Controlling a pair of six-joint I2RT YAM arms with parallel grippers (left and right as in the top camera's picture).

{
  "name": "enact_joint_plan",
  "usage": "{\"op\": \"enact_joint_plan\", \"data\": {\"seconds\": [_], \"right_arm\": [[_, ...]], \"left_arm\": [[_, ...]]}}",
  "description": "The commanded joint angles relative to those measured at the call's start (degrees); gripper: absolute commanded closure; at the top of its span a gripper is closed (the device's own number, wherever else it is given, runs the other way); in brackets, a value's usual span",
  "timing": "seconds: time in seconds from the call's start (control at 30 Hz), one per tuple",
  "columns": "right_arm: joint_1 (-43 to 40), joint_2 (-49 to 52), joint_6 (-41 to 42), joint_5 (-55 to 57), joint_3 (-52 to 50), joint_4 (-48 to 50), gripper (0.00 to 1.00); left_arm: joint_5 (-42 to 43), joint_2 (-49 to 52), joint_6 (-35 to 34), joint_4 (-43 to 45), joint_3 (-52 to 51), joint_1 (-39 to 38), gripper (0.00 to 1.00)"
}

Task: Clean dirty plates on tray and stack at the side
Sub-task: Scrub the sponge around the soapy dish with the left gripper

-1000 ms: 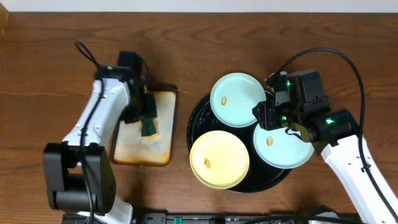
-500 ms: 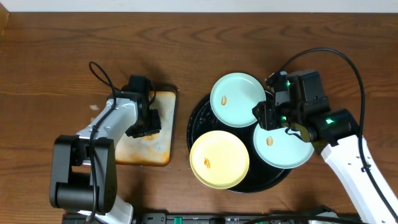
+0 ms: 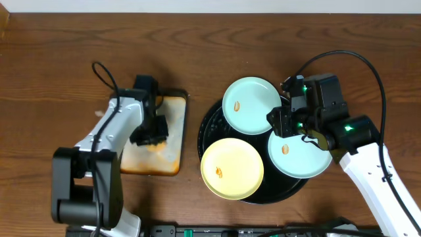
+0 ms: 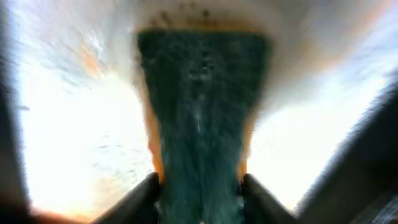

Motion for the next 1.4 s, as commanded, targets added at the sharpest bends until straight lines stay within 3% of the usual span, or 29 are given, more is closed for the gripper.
{"op": "enact_joint_plan", "data": {"seconds": [0.0, 0.53, 0.57, 0.7, 0.9, 0.97, 1.0, 1.03, 1.1, 1.37], "right_arm": [[0.55, 0.39, 0.66, 0.37, 0.96, 0.13, 0.50], [0.55, 0.39, 0.66, 0.35, 0.96, 0.63, 0.49], [0.55, 0.39, 0.66, 0.35, 0.96, 0.63, 0.49], [0.55, 0.39, 0.66, 0.35, 0.96, 0.61, 0.49], [0.55, 0.39, 0.66, 0.35, 0.96, 0.63, 0.47], [0.55, 0.39, 0.66, 0.35, 0.96, 0.63, 0.47], [0.55, 0.39, 0.66, 0.35, 0.98, 0.63, 0.47], [0.55, 0.39, 0.66, 0.35, 0.96, 0.63, 0.46], [0.55, 0.39, 0.66, 0.37, 0.96, 0.63, 0.46], [0.55, 0.39, 0.63, 0.37, 0.96, 0.63, 0.44]], "left_arm": [[-1.25, -3.96, -0.09, -0.70, 3.28, 0.17, 0.48], [-4.33, 2.47, 1.05, 12.07, -3.78, 0.17, 0.46], [-4.31, 3.30, 1.05, 12.28, -3.78, 0.17, 0.50], [-3.52, 4.46, 0.98, 11.89, -3.69, 0.17, 0.92], [-1.51, 0.59, 0.98, 4.44, 1.84, 0.20, 0.93], [-1.46, -1.36, 0.98, 2.45, 4.02, 0.17, 0.92], [-1.40, -2.38, 0.98, 1.88, 4.72, 0.17, 0.83], [-1.18, -3.54, 0.96, 1.68, 5.11, 0.17, 0.64], [-1.05, -5.35, 0.96, 1.60, 5.09, 0.17, 0.50], [-1.49, -4.50, 0.98, 2.01, 2.36, 0.17, 0.46]]}}
